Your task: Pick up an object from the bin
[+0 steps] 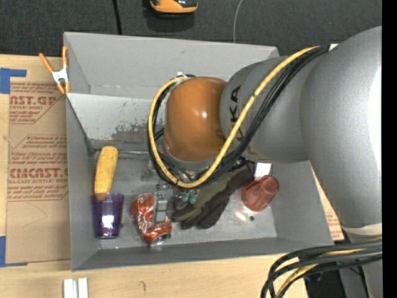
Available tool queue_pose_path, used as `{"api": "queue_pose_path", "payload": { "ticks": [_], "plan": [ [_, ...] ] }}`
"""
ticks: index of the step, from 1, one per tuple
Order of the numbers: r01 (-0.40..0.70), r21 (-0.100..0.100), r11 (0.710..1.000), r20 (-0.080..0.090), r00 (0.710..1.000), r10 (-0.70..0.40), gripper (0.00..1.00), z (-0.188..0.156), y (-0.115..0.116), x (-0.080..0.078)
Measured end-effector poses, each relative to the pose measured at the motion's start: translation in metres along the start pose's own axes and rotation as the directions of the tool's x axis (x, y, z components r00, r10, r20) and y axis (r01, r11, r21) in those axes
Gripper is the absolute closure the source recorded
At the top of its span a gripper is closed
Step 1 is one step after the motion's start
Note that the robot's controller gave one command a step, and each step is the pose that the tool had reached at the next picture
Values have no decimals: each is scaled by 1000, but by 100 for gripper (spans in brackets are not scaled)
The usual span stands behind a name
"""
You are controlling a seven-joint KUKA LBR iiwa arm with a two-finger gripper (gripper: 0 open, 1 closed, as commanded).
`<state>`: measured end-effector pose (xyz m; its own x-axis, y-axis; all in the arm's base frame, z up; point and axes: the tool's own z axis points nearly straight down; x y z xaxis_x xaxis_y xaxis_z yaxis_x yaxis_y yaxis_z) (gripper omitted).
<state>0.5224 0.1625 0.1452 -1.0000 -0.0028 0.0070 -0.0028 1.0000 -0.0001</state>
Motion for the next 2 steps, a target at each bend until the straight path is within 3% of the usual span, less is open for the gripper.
{"api": "queue_pose_path", "payload": {
  "ticks": [1,2],
  "plan": [
    [-2,-1,1000,7,1000,2,0,-4,-1,-2],
    [61,-1,998,14,998,-61,0,30,-2,4]
  ]
}}
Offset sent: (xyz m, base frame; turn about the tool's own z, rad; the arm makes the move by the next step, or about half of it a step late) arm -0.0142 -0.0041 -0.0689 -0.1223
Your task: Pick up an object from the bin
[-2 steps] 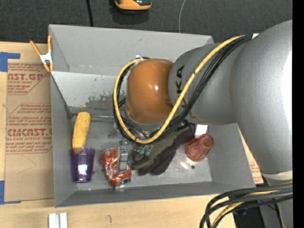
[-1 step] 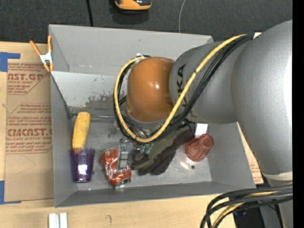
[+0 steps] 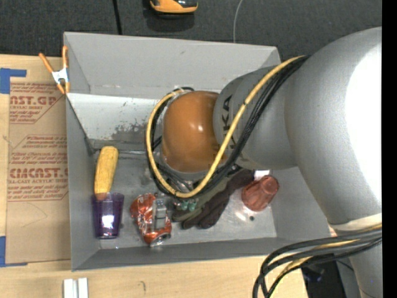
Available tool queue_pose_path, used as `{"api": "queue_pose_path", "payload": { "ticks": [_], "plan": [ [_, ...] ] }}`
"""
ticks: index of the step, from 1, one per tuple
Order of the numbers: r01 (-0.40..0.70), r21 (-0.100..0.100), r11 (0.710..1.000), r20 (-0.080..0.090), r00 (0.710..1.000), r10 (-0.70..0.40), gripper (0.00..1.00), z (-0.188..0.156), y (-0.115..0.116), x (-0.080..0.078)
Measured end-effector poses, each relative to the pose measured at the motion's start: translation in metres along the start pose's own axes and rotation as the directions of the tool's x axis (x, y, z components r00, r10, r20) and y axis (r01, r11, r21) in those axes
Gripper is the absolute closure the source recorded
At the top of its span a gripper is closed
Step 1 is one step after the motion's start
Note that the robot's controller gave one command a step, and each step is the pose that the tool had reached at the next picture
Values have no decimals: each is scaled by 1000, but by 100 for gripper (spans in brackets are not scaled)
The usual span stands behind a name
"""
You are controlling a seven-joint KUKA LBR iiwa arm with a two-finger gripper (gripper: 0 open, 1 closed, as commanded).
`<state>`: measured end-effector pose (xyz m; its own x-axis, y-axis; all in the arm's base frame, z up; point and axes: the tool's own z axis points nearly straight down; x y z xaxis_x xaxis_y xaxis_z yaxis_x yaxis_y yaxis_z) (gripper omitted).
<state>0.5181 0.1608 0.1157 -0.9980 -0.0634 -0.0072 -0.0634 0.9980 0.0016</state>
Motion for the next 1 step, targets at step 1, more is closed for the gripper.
{"api": "queue_pose_path", "payload": {
  "ticks": [1],
  "plan": [
    [234,-3,972,23,972,-234,100,31,3,12]
  ]
}}
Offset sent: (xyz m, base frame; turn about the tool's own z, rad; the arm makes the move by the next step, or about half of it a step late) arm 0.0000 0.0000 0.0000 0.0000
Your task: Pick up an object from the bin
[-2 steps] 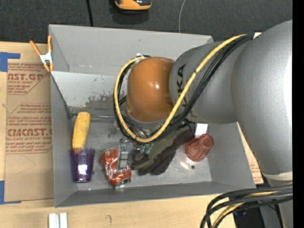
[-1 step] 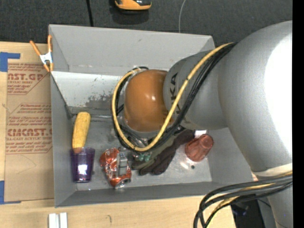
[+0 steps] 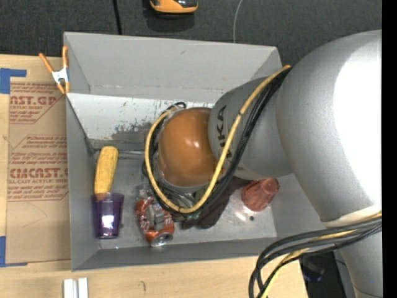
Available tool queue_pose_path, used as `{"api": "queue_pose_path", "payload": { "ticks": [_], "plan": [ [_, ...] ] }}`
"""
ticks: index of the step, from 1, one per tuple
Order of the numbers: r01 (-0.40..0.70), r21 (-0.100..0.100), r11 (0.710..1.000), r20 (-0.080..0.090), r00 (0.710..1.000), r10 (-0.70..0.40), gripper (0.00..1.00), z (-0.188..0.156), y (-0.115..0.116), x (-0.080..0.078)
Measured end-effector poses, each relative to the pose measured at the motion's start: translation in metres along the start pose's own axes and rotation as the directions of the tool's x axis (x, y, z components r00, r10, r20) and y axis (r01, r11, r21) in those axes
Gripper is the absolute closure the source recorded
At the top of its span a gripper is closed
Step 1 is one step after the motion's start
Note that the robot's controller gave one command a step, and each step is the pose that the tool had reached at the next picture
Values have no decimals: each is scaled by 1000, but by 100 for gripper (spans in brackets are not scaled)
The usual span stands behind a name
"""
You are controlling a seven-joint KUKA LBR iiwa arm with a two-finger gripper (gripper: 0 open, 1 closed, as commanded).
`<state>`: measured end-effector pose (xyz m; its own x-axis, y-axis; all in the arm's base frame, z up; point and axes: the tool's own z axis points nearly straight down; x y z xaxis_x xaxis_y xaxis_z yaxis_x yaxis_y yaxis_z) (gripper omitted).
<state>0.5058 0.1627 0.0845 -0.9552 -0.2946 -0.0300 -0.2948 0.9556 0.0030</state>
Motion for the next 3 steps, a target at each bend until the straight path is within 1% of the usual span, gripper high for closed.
{"api": "queue_pose_path", "payload": {
  "ticks": [1,2,3],
  "plan": [
    [0,0,1000,0,1000,0,100,0,0,0],
    [19,1,1000,-28,999,-19,100,-50,-10,-3],
    [18,1,1000,-28,999,-18,100,-50,-10,-3]
  ]
}}
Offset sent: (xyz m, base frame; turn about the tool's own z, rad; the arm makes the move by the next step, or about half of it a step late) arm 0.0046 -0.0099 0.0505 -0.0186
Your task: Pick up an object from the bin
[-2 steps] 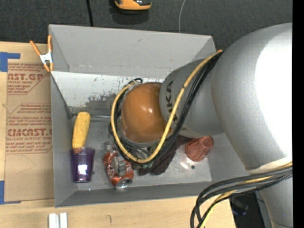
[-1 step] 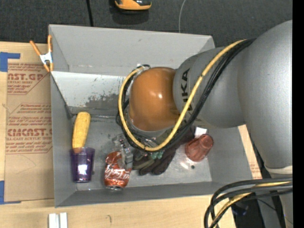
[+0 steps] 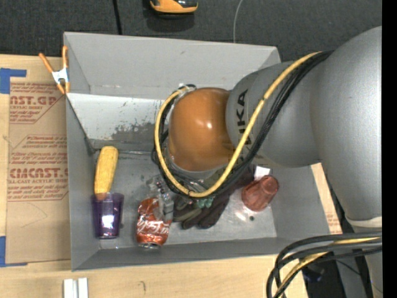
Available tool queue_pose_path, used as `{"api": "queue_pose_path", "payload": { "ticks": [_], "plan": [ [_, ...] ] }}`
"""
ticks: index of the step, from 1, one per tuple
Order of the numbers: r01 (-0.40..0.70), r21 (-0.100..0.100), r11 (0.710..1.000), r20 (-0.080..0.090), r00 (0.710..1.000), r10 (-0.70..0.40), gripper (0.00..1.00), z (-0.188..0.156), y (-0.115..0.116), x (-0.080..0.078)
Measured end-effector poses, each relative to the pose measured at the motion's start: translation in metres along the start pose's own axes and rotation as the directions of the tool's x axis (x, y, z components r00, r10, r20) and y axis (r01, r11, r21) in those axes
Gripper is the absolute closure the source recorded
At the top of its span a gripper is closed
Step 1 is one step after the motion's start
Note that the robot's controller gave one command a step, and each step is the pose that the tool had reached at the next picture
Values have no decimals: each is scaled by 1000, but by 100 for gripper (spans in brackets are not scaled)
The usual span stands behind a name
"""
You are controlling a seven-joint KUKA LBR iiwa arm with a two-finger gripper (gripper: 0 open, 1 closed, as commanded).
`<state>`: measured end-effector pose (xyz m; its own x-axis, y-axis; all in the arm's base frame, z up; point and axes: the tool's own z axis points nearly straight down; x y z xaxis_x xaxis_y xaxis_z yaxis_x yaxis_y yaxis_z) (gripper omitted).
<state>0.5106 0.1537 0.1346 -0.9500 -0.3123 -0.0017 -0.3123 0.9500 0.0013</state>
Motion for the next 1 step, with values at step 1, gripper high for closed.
{"api": "queue_pose_path", "payload": {
  "ticks": [1],
  "plan": [
    [237,0,971,1,971,-237,100,-79,12,-23]
  ]
}}
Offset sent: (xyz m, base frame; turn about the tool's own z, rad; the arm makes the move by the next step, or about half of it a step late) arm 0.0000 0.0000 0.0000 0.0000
